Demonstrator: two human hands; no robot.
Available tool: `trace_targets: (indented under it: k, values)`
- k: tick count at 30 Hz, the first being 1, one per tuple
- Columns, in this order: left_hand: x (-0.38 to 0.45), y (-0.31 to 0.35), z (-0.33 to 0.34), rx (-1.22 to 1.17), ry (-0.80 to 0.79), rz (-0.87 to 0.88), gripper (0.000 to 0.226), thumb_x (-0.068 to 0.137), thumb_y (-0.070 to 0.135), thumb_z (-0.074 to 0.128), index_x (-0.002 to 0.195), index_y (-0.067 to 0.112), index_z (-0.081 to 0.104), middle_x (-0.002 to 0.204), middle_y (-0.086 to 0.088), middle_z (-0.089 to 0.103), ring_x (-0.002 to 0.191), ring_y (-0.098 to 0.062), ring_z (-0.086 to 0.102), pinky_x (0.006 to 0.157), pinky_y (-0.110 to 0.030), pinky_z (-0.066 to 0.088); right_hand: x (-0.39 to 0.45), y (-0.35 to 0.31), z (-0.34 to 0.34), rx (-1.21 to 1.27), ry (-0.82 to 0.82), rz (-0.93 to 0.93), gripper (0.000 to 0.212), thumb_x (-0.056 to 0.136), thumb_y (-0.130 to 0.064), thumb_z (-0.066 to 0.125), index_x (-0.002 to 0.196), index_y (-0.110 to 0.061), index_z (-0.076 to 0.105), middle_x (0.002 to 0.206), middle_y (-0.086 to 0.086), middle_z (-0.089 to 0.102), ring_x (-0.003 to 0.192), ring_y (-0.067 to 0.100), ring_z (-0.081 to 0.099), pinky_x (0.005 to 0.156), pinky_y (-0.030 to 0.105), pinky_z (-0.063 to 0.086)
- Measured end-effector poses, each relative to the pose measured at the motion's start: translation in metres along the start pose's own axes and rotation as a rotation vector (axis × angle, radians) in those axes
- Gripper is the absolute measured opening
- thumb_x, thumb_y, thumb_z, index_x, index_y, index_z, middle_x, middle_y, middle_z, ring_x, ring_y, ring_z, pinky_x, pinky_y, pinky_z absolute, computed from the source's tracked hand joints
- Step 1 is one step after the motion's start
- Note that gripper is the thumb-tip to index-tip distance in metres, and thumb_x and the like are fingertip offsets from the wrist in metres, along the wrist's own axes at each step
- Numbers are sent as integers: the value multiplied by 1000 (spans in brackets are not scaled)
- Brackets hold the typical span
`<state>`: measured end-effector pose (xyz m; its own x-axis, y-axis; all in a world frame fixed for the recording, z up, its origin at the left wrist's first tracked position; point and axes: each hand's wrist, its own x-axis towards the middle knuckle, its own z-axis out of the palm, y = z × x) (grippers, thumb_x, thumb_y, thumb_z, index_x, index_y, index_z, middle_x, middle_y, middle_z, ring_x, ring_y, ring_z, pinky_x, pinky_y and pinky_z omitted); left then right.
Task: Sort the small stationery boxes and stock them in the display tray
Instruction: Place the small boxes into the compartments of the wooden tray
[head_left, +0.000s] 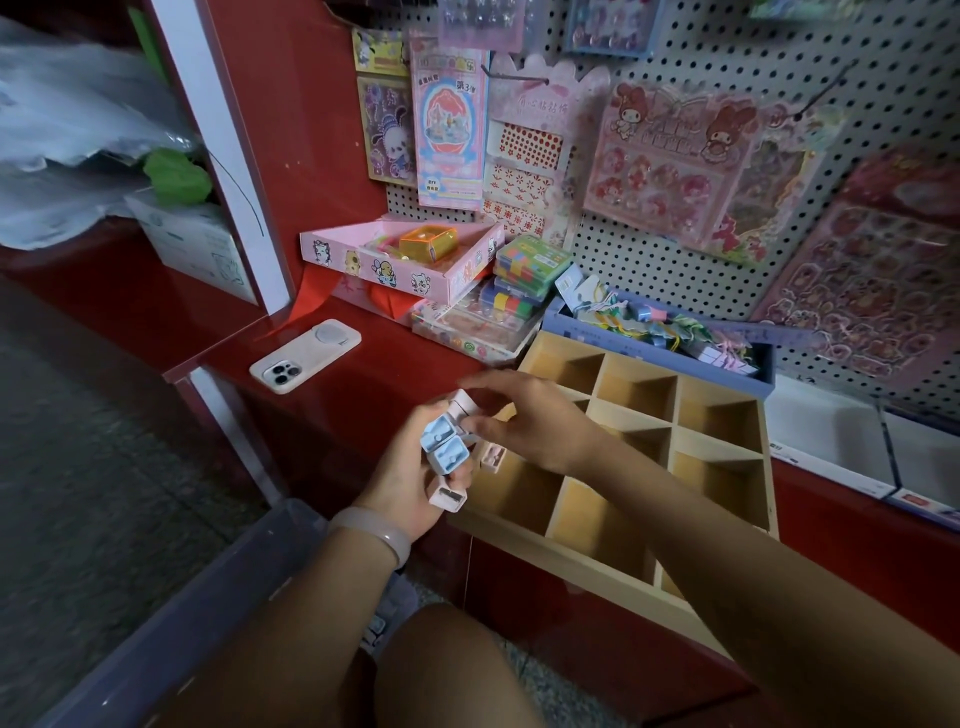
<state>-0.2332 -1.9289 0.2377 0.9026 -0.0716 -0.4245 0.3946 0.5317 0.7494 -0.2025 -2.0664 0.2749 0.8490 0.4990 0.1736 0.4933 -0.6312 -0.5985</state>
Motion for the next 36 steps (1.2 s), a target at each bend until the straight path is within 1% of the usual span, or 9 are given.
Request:
trace_targets:
  k: [3,7,11,14,16,26,28,32,36]
  values:
    - [2,1,9,99,-125,-3,21,89,20,39,70,15,48,63,-1,40,33,-5,35,33,-15,25,0,4,0,-31,25,13,36,90,-14,60,126,-12,58,120,4,63,101,16,59,82,17,40]
    - [8,-2,15,86,-128,-42,29,96,18,32,72,13,45,60,-2,39,32,-5,39,30,-14,29,-3,11,-4,18,21,41,32,91,-10,57,122,-14,61,114,-2,64,93,4,54,81,13,39]
    - [9,-4,24,175,-101,-8,28,92,18,40,65,17,48,49,1,39,31,-7,34,34,-13,22,-6,16,1,56,123,165,17,86,-12,61,103,-9,64,97,3,68,86,16,62,82,30,49]
    - [11,-6,27,144,-51,-24,33,90,20,44,60,20,57,49,1,42,32,-7,35,34,-13,23,-8,14,2,440,187,375,13,86,-8,62,97,-3,58,97,16,67,85,28,66,75,38,57]
    - [15,-8,25,108,-7,-68,31,88,22,47,59,21,57,51,1,44,32,-7,37,35,-13,25,-8,14,2,772,206,484,10,89,-2,58,98,-1,55,99,20,64,79,25,66,68,30,58]
    - [29,-14,18,-62,-120,-82,12,71,18,49,63,17,40,60,-2,33,33,-9,35,33,-12,23,-10,19,0,1108,307,582,12,91,2,53,83,-7,52,86,12,65,75,17,65,65,21,57]
    - [28,-14,14,-126,-158,-49,14,70,23,51,63,17,41,60,-2,36,34,-9,37,35,-14,22,-14,26,0,896,306,550,10,90,-5,58,84,-11,54,91,10,66,79,18,66,69,22,57]
    - [33,-9,4,-173,-141,-60,31,86,22,42,56,16,46,60,-2,40,34,-10,38,32,-15,27,-33,46,7,-79,59,232,15,90,-24,59,102,-15,63,97,-1,63,90,14,59,75,23,48]
    - [31,-2,-1,-126,-138,-51,22,83,18,40,62,17,38,63,0,37,33,-10,37,32,-14,26,-38,50,27,-471,-104,79,29,96,-26,45,122,-23,56,112,4,54,108,21,48,80,31,44]
